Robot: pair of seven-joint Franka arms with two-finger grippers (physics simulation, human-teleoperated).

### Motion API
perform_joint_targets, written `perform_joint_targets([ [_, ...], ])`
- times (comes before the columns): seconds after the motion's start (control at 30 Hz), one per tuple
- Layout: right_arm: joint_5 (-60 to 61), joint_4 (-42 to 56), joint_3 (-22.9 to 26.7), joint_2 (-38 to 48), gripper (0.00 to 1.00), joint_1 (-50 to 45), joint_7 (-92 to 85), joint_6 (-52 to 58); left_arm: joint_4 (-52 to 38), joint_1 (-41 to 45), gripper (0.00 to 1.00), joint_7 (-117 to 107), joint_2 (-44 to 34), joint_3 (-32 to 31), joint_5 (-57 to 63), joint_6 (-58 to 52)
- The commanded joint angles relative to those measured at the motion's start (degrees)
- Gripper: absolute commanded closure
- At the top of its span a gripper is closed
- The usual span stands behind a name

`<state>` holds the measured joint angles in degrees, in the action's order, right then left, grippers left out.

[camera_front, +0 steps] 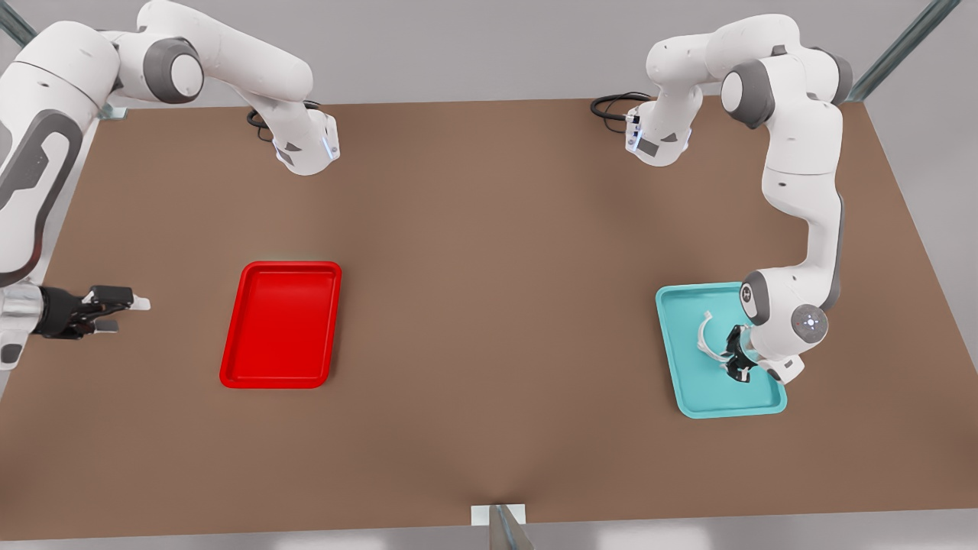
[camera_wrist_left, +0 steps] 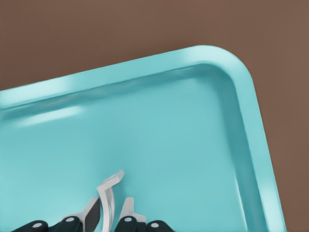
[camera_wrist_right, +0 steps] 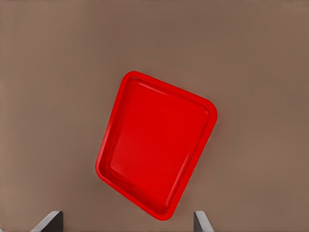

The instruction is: Take the drainage pipe clamp from the left arm, pass it to the right arm, and place it in the plate on the right side

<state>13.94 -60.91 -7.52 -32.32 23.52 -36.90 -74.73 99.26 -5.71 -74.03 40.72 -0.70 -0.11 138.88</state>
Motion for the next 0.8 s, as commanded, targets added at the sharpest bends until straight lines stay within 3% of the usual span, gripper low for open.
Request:
perform_joint_targets([
  [0.0, 2.49, 0.09, -0.13, 0.06, 0.0, -0.06, -11.44, -1.03, -0.03, 0.0, 0.6, -3.05, -0.03, 0.0, 0.03, 0.08],
  [0.07, 2.14, 0.18, -0.13, 0.24, 0.0, -0.32, -11.35, -1.12, -0.11, 0.0, 0.62, -3.05, -0.03, 0.0, 0.03, 0.08],
  [0.13, 1.88, 0.27, -0.13, 0.41, 0.0, -0.32, -11.35, -1.12, -0.11, 0.0, 0.78, -3.05, -0.03, 0.0, 0.03, 0.08],
  [0.33, -1.45, 0.36, -0.92, 1.2, 0.0, -1.55, -7.67, -1.12, -0.29, 0.0, 0.79, -3.05, 0.41, 0.0, 0.03, 0.08],
  [0.37, -11.99, 0.45, -1.1, 4.63, 0.0, -8.13, 5.94, -0.85, -0.38, -0.09, 0.79, -3.05, 0.32, 0.0, 0.03, -0.01],
  [0.57, -17.81, 0.44, -1.1, 7.18, 0.0, -13.68, 20.63, 1.34, -6.09, 0.0, 0.79, -3.41, -0.82, -0.26, -0.41, -8.97],
  [0.63, -17.81, 0.36, -1.1, 7.44, 0.0, -14.03, 20.73, 1.43, -10.22, 0.61, 0.79, -10.42, -1.17, -1.05, -1.82, -17.05],
  [0.77, -17.81, 0.36, -1.19, 7.62, 0.0, -14.03, 20.73, 1.43, -13.56, 10.89, 0.79, -44.17, -3.81, -1.93, -8.75, -27.69],
])
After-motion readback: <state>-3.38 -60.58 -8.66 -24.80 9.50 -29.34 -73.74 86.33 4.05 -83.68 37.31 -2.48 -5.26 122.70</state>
